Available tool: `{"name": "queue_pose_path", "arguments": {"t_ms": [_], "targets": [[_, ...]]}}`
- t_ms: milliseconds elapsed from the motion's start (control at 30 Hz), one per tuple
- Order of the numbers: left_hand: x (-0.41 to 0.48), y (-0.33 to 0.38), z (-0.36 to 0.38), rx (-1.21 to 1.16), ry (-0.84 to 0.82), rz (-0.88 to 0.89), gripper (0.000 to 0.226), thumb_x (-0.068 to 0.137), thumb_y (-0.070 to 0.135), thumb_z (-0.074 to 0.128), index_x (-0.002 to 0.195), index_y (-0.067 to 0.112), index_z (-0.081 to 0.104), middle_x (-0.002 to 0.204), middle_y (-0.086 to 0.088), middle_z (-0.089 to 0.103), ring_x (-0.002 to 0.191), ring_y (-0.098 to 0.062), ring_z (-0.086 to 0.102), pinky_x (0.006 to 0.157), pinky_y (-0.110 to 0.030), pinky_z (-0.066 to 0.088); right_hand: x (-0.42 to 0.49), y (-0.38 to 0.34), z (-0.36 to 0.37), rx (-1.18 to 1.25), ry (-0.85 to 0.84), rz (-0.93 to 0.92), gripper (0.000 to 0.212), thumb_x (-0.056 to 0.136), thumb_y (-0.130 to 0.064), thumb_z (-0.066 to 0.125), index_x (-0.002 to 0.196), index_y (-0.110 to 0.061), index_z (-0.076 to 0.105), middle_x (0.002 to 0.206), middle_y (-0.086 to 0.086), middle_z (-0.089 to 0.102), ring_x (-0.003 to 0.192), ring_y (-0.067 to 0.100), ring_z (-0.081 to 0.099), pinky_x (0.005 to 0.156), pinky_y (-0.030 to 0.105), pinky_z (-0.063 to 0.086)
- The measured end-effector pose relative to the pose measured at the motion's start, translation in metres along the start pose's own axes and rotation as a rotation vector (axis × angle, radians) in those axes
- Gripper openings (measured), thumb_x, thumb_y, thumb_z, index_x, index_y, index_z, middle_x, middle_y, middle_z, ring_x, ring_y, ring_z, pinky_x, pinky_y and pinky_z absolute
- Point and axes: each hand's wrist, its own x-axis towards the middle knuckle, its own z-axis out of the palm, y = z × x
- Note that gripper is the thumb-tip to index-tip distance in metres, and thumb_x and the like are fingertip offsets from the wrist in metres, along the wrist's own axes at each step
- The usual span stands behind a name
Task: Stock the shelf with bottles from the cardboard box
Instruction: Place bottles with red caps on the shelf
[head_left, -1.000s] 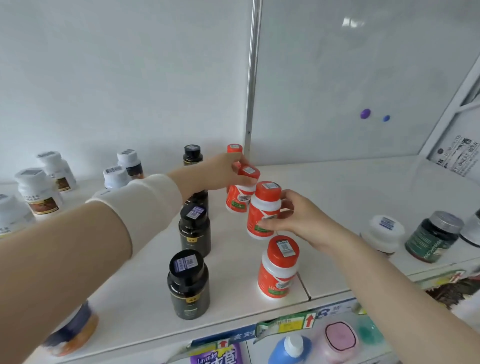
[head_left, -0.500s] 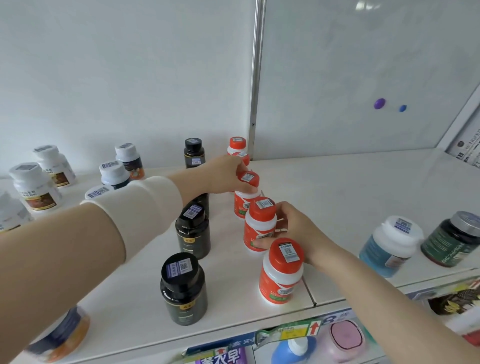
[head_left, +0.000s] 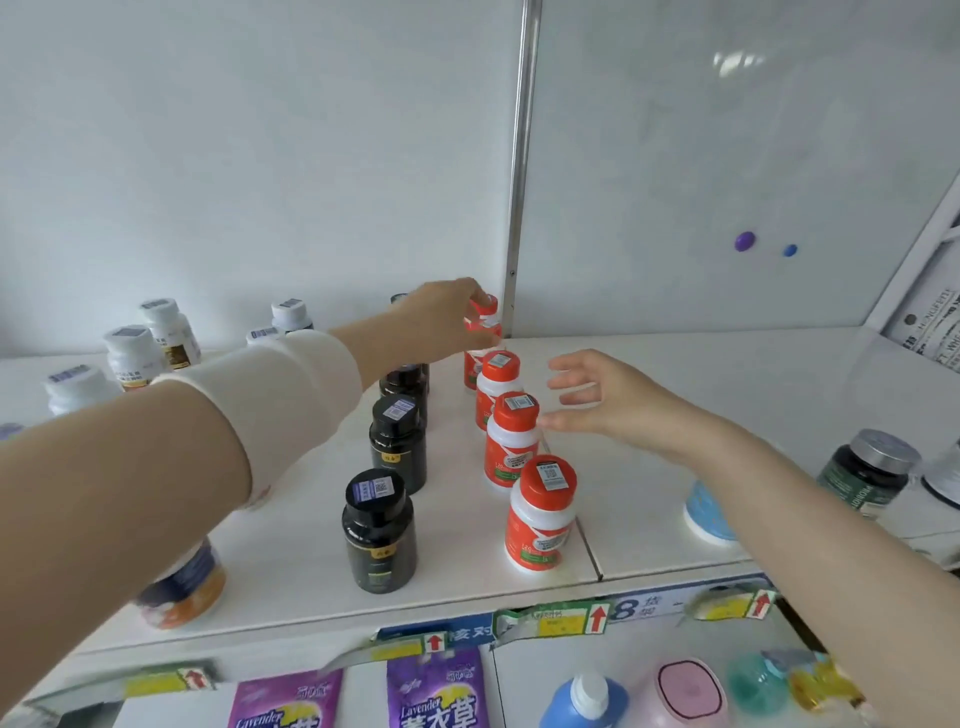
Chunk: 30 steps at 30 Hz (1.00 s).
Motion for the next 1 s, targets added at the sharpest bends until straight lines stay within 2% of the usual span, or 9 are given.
{"name": "queue_pose_path", "arguments": {"t_ms": [100, 233, 400, 533, 667, 800, 1000], "targets": [[-0.036, 0.008, -0.026, 0.315, 0.103, 0.012, 0.046, 0.092, 0.040, 0.053, 0.132, 0.020, 0.044, 0.131, 0.000, 0.054, 0.118, -0.022, 0.053, 0.096, -0.036, 0.045, -0.002, -0.025, -0.015, -0.066, 0.002, -0.056, 0.073, 0.076, -0.028, 0.075, 0.137, -0.016, 0.039, 0.134, 0.003, 0.050, 0.111, 0.015, 0.052, 0.091, 0.028, 0.042], [-0.098, 0.000, -0.048, 0.620, 0.139, -0.057, 0.044, 0.094, 0.038, 0.048, 0.134, 0.018, 0.042, 0.126, -0.005, 0.053, 0.116, -0.026, 0.052, 0.090, -0.037, 0.044, -0.008, -0.061, 0.001, -0.177, 0.015, -0.191, 0.065, 0.082, -0.032, 0.069, 0.137, -0.015, 0.039, 0.139, 0.004, 0.047, 0.122, 0.022, 0.050, 0.094, 0.032, 0.043], [-0.189, -0.031, -0.066, 0.882, 0.137, -0.214, 0.044, 0.094, 0.037, 0.049, 0.131, 0.015, 0.044, 0.127, -0.006, 0.053, 0.117, -0.025, 0.052, 0.091, -0.032, 0.041, -0.034, -0.110, 0.073, -0.542, 0.046, -0.439, 0.057, 0.088, -0.033, 0.057, 0.137, -0.014, 0.037, 0.140, 0.011, 0.040, 0.127, 0.028, 0.042, 0.100, 0.036, 0.038], [-0.277, -0.072, -0.091, 1.018, 0.097, -0.376, 0.046, 0.094, 0.036, 0.049, 0.133, 0.014, 0.043, 0.128, -0.007, 0.053, 0.118, -0.026, 0.052, 0.094, -0.034, 0.042, -0.062, -0.167, 0.151, -0.678, 0.042, -0.654, 0.050, 0.092, -0.027, 0.050, 0.137, -0.010, 0.036, 0.139, 0.014, 0.038, 0.127, 0.032, 0.039, 0.099, 0.038, 0.037], [-0.373, -0.125, -0.114, 1.072, 0.047, -0.572, 0.046, 0.095, 0.036, 0.048, 0.134, 0.011, 0.041, 0.131, -0.011, 0.051, 0.120, -0.028, 0.052, 0.096, -0.036, 0.043, -0.097, -0.232, 0.240, -0.729, -0.024, -0.855, 0.049, 0.094, -0.026, 0.044, 0.139, -0.009, 0.034, 0.142, 0.014, 0.036, 0.129, 0.031, 0.038, 0.102, 0.037, 0.033], [-0.480, -0.188, -0.125, 1.017, 0.024, -0.755, 0.045, 0.096, 0.033, 0.046, 0.134, 0.011, 0.039, 0.129, -0.009, 0.051, 0.119, -0.027, 0.051, 0.096, -0.034, 0.040, -0.135, -0.293, 0.351, -0.769, -0.103, -1.048, 0.047, 0.094, -0.027, 0.045, 0.136, -0.008, 0.036, 0.140, 0.014, 0.038, 0.126, 0.032, 0.039, 0.101, 0.038, 0.034], [-0.647, -0.303, -0.102, 0.760, 0.007, -1.101, 0.037, 0.095, 0.024, 0.046, 0.129, 0.010, 0.044, 0.128, -0.010, 0.053, 0.119, -0.028, 0.050, 0.096, -0.034, 0.039, -0.195, -0.346, 0.543, -0.826, -0.321, -1.168, 0.045, 0.095, -0.027, 0.041, 0.136, -0.008, 0.035, 0.138, 0.015, 0.040, 0.126, 0.031, 0.040, 0.102, 0.040, 0.034]]}}
